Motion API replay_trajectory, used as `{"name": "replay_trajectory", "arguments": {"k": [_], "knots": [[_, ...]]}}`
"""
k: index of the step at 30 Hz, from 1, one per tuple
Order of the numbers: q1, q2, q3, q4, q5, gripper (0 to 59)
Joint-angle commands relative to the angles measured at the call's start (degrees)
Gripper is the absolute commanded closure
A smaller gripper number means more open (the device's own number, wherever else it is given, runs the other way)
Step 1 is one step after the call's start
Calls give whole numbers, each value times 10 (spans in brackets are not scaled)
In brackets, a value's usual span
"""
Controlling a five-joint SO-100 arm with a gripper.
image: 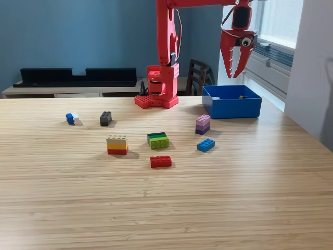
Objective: Grasp a lego block and put it in the bin.
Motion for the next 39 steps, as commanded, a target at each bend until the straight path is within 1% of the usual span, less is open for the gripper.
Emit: {"name": "replay_trajectory", "arguments": {"k": [1,6,16,26,34,39], "knots": [[127,54,-17,7,0,585],[216,57,-10,7,-20,585],[305,58,34,6,-53,585],[400,52,-6,5,-80,585],[477,50,-35,4,-86,585],[490,50,-40,-7,-112,585]]}}
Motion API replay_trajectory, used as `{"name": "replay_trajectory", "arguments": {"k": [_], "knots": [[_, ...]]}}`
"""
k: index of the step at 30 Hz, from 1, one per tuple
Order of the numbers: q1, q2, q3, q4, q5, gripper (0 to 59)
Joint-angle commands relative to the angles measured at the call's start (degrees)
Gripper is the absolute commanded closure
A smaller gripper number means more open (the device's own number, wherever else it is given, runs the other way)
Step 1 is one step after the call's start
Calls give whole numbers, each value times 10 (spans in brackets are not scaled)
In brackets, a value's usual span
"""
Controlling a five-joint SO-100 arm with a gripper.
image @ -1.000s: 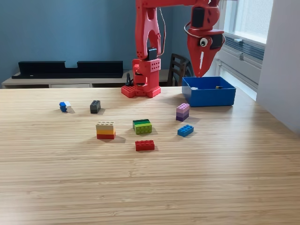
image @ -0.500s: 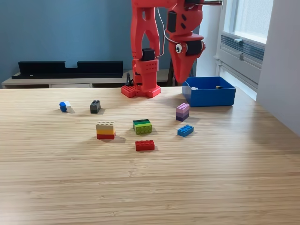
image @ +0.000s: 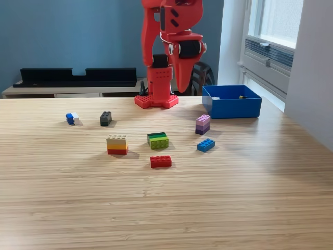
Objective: Grasp a lego block and put it in the bin.
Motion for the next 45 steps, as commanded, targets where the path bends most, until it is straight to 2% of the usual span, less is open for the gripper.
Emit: {"name": "replay_trajectory", "arguments": {"k": [1,7,14,15,19,22,37,45], "knots": [[8,36,-44,-11,-19,585],[8,35,-58,-40,-15,585],[14,34,-3,-90,-52,570],[17,33,-2,-91,-59,545],[44,33,40,-137,-86,361],[66,33,80,-176,-105,306],[148,33,195,-216,-185,274],[154,32,260,-280,-200,259]]}}
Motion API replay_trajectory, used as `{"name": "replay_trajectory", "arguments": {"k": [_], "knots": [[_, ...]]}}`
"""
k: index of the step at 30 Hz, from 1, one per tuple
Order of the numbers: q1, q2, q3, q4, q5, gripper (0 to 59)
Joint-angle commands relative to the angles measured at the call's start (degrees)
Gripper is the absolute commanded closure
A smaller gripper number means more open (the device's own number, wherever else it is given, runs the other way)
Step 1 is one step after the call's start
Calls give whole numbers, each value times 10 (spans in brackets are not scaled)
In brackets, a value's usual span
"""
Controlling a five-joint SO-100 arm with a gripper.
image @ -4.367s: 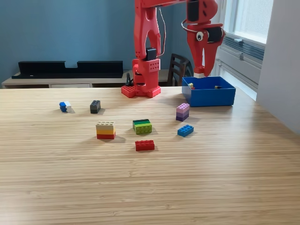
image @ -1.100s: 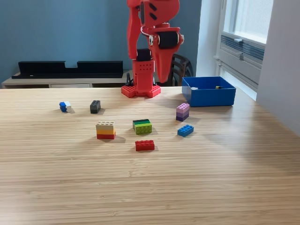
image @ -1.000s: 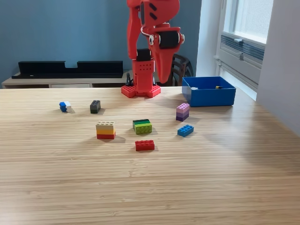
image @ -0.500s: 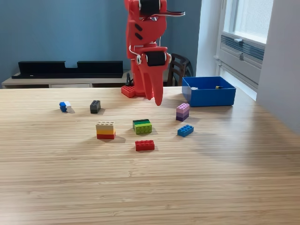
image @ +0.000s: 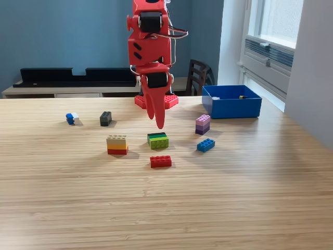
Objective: Grasp a lego block and put it in the bin.
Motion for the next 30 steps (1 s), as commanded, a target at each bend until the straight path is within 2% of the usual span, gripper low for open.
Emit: {"name": "replay_trajectory", "arguments": {"k": [1,4,14,23,25,30], "knots": [[3,31,14,-33,-6,255],[3,20,11,-46,-9,243],[2,-103,-51,-47,3,254],[4,-167,-110,-51,21,275],[3,-181,-124,-49,27,309],[3,-201,-150,-49,59,502]]}}
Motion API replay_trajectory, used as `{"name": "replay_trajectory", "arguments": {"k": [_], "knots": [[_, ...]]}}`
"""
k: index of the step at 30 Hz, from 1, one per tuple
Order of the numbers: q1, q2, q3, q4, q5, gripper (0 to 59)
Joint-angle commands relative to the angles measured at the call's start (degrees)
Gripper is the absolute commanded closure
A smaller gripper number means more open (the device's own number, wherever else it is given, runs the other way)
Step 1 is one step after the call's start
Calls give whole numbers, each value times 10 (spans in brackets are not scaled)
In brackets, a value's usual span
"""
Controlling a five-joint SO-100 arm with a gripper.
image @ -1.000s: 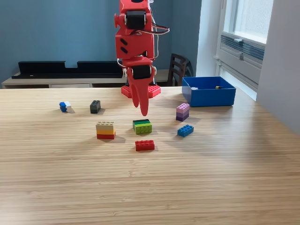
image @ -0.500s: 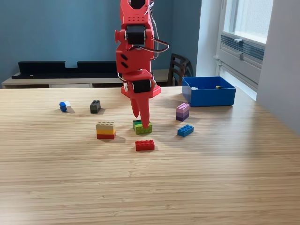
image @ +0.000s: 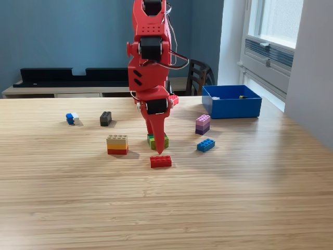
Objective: Grasp a lego block and put it in the bin.
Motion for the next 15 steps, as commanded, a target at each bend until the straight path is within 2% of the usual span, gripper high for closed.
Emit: {"name": "replay_trajectory", "arguments": {"k": [1,3,4,10,15], "knots": [[3,-8,-35,1,24,526],[2,-9,-39,0,35,580],[2,-9,-40,0,41,586],[2,-4,-47,4,68,586],[2,0,-55,33,78,586]]}}
